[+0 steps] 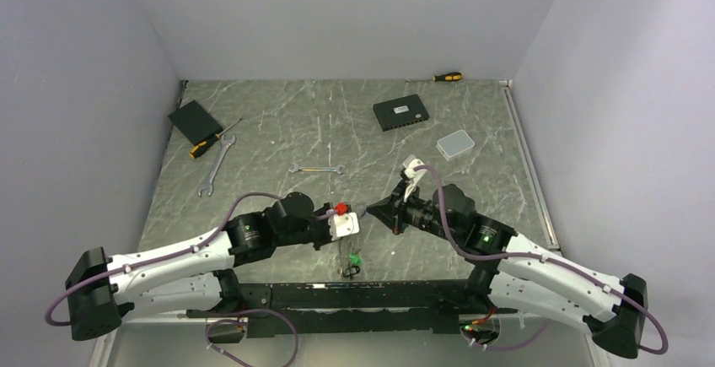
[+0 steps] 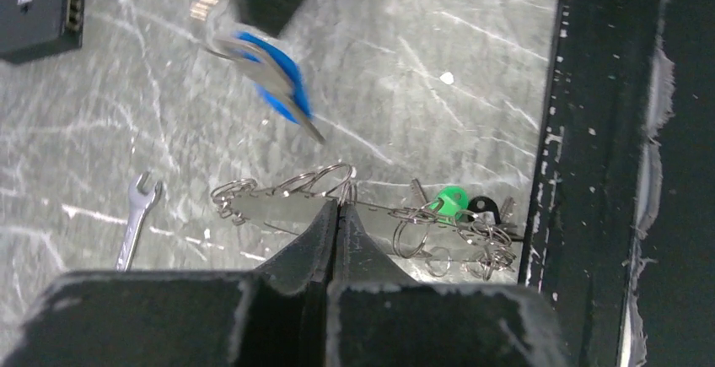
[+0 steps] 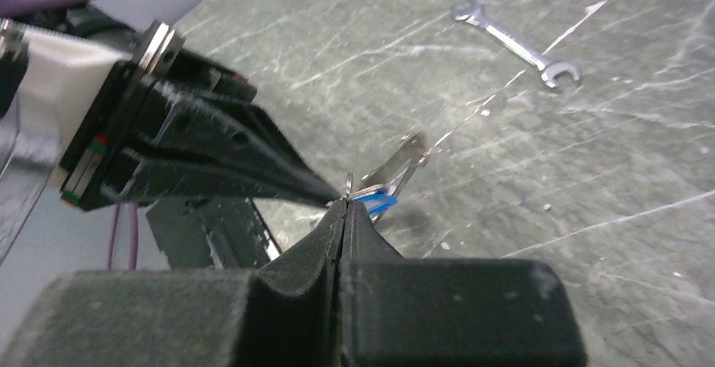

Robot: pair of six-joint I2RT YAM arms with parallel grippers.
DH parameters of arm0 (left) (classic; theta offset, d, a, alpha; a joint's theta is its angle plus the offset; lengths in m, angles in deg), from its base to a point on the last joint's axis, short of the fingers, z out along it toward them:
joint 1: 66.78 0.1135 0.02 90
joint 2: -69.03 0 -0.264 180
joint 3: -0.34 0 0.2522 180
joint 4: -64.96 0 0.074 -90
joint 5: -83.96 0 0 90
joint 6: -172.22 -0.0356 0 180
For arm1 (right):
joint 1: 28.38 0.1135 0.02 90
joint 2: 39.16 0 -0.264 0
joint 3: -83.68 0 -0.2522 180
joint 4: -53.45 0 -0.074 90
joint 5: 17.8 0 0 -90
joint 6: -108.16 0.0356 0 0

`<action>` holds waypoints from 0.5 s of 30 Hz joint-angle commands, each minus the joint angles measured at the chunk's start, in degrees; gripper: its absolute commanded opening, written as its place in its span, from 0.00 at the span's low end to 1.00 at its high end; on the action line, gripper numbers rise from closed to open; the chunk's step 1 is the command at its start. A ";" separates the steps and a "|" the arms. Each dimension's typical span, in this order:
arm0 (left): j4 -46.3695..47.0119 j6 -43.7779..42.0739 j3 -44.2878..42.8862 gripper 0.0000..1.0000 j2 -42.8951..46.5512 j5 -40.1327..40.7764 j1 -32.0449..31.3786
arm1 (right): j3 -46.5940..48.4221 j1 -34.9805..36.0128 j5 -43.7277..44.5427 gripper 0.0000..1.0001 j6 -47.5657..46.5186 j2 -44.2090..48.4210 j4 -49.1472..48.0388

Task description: Put the keys on the keyring

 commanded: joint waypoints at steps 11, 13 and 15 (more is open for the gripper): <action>5.74 0.44 3.40 0.00 5.05 3.27 0.12 | 0.29 0.73 -16.99 0.00 1.91 -8.03 -5.91; 5.14 -0.66 3.19 0.00 5.67 0.44 0.12 | 0.69 0.85 -17.90 0.00 1.78 -9.95 -5.99; 5.64 -0.29 3.16 0.00 6.10 -1.12 0.12 | 0.85 1.02 -18.88 0.00 1.50 -11.35 -6.37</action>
